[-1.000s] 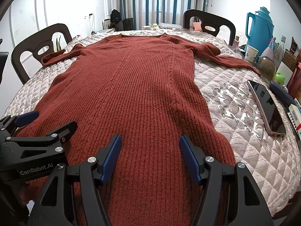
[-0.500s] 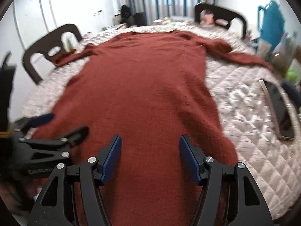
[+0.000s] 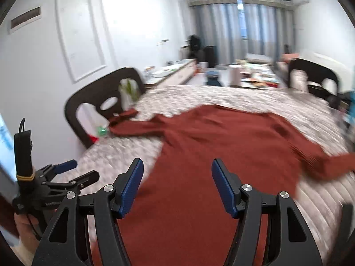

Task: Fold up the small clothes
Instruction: 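Reach the right tool to the sleeve cuff by the chair and grasp it, then carry the held cuff across the sweater body and open the right tool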

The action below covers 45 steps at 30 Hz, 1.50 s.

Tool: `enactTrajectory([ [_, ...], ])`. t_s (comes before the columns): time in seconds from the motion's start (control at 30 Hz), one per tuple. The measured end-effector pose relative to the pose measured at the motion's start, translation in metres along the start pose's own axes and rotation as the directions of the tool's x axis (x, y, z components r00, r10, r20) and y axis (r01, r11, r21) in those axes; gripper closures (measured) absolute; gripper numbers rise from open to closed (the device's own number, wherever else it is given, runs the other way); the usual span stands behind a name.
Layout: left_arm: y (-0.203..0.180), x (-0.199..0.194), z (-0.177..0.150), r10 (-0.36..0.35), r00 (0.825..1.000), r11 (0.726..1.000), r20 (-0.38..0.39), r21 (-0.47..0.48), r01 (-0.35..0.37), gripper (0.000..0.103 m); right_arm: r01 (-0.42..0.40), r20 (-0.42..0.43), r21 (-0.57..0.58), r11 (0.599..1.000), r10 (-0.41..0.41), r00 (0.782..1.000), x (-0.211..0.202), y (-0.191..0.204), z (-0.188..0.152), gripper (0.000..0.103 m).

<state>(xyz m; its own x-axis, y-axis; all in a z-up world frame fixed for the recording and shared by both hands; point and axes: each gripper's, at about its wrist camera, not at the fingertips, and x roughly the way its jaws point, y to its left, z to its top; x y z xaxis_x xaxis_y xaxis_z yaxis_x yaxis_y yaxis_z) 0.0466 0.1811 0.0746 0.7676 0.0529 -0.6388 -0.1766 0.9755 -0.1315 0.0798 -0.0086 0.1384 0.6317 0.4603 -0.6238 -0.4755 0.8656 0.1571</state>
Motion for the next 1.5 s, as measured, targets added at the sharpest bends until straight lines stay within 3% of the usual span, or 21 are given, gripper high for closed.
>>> enactTrajectory([
  [0.17,0.036,0.022,0.020,0.091,0.996,0.996,0.013,-0.018,-0.091,0.000,-0.152,-0.088,-0.034,0.988,0.148,0.985,0.090,0.030,0.042,0.039],
  [0.27,0.050,0.036,0.024,0.056,0.998,0.997,0.011,-0.054,-0.055,0.000,-0.277,-0.167,0.005,0.961,0.274,0.947,0.150,0.046,0.060,0.039],
  [0.33,0.058,0.049,0.026,0.058,0.998,0.997,0.003,-0.057,-0.058,0.000,-0.317,-0.209,0.067,0.946,0.324,0.923,0.191,0.053,0.073,0.039],
  [0.57,0.077,0.076,0.031,0.053,0.998,0.988,-0.041,-0.142,-0.058,0.001,-0.244,-0.261,0.200,0.949,0.292,0.920,0.285,0.067,0.104,0.039],
  [0.63,0.081,0.080,0.030,0.063,0.997,0.987,-0.035,-0.148,-0.068,0.001,-0.265,-0.269,0.263,0.928,0.334,0.903,0.304,0.070,0.109,0.039],
  [0.7,0.088,0.084,0.029,0.057,0.997,0.982,-0.045,-0.177,-0.064,0.001,-0.247,-0.294,0.261,0.933,0.320,0.901,0.316,0.074,0.112,0.039],
  [0.8,0.097,0.088,0.030,0.057,0.997,0.976,-0.050,-0.209,-0.066,0.001,-0.220,-0.296,0.200,0.955,0.273,0.916,0.326,0.086,0.117,0.040],
  [0.93,0.098,0.090,0.032,0.103,0.993,0.978,-0.054,-0.176,-0.112,0.001,-0.250,-0.294,0.278,0.927,0.330,0.897,0.337,0.086,0.115,0.045],
  [1.03,0.097,0.094,0.035,0.150,0.987,0.976,-0.065,-0.149,-0.158,0.001,-0.235,-0.307,0.296,0.926,0.325,0.895,0.347,0.084,0.115,0.054],
  [1.3,0.096,0.100,0.037,0.122,0.987,0.975,-0.102,-0.176,-0.139,0.001,-0.222,-0.305,0.344,0.912,0.332,0.892,0.358,0.076,0.112,0.081],
  [1.4,0.097,0.108,0.041,0.100,0.989,0.971,-0.110,-0.206,-0.121,0.001,-0.250,-0.291,0.388,0.887,0.375,0.880,0.352,0.070,0.113,0.094],
  [1.5,0.093,0.108,0.045,0.106,0.989,0.971,-0.101,-0.203,-0.124,0.001,-0.283,-0.245,0.404,0.870,0.401,0.883,0.336,0.061,0.119,0.097],
])
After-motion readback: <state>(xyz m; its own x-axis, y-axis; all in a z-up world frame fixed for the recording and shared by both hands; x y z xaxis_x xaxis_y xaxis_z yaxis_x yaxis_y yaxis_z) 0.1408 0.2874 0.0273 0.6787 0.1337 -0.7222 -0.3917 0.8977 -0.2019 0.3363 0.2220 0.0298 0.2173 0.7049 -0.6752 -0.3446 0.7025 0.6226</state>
